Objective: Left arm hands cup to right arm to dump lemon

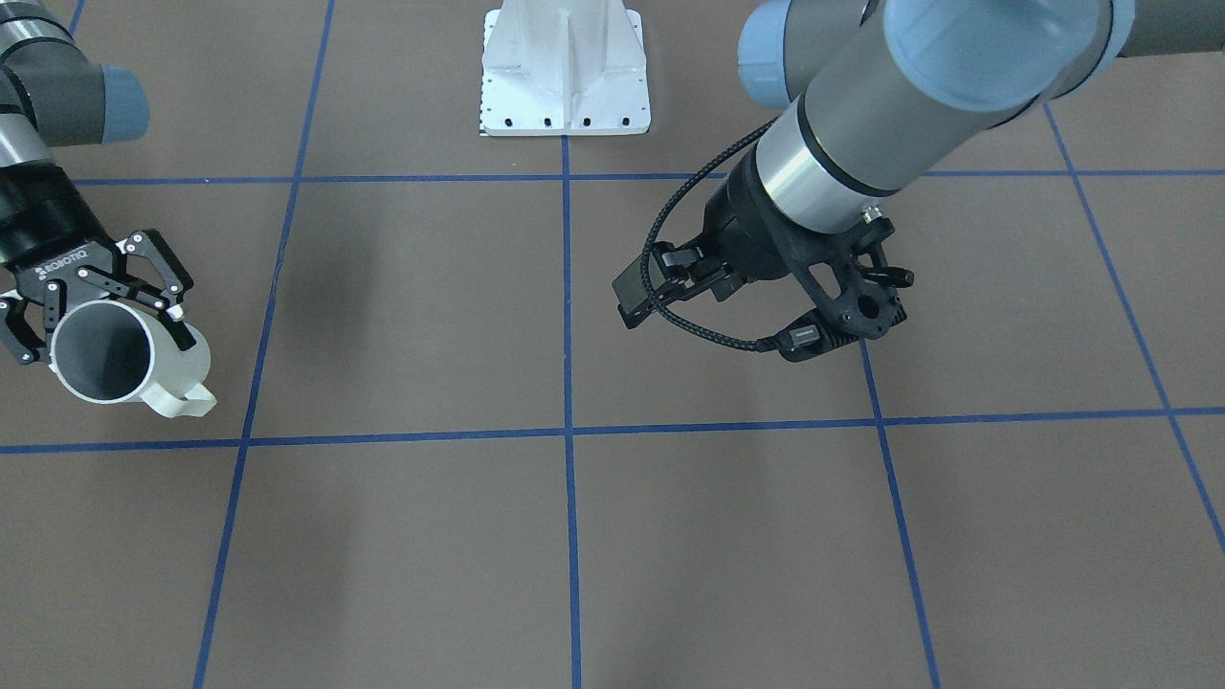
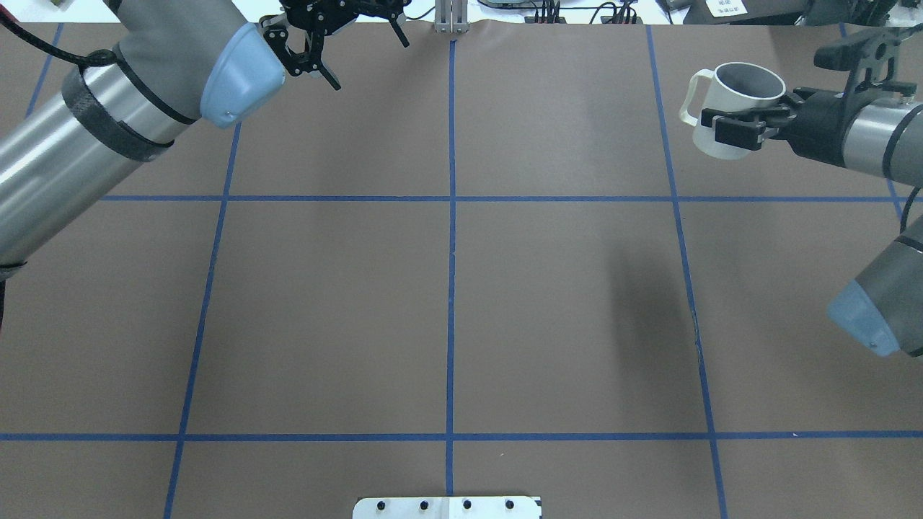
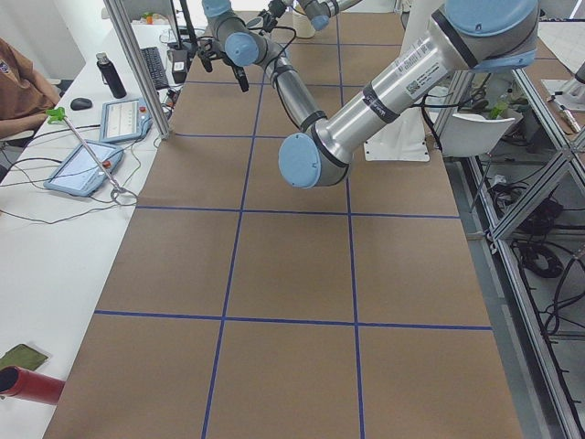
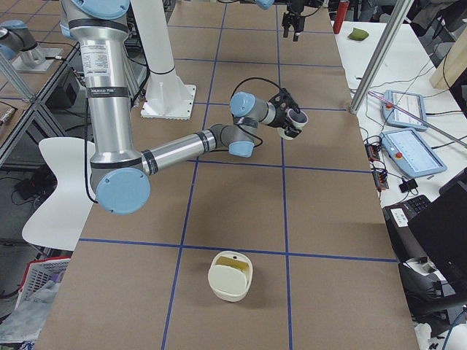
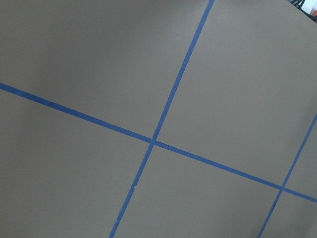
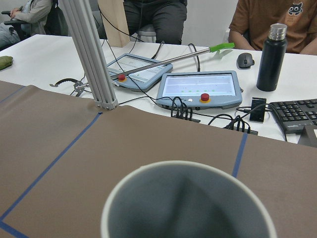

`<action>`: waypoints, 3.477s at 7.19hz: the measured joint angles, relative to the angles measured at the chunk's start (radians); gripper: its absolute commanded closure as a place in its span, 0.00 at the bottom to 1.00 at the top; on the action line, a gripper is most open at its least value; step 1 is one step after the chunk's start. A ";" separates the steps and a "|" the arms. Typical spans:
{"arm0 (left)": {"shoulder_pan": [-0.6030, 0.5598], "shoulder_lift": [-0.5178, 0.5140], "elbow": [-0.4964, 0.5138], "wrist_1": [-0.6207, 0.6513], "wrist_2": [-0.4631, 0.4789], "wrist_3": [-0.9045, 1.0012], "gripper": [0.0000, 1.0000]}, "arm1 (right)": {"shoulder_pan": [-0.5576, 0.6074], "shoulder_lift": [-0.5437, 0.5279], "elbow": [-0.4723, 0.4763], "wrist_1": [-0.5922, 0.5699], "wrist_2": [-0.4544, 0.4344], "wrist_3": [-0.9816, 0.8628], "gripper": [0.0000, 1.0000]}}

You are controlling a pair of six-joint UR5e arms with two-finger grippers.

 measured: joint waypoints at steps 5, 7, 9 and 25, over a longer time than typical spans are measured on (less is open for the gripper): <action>0.008 -0.009 -0.007 -0.002 -0.002 0.000 0.00 | -0.135 0.123 0.092 -0.217 -0.042 -0.020 1.00; 0.011 -0.021 -0.009 -0.003 -0.008 -0.001 0.00 | -0.208 0.146 0.145 -0.356 -0.111 -0.087 1.00; 0.025 -0.033 -0.007 -0.004 -0.012 -0.001 0.00 | -0.250 0.183 0.184 -0.509 -0.150 -0.184 1.00; 0.213 -0.061 0.008 -0.015 -0.008 -0.003 0.24 | -0.479 0.314 0.238 -0.683 -0.396 -0.208 1.00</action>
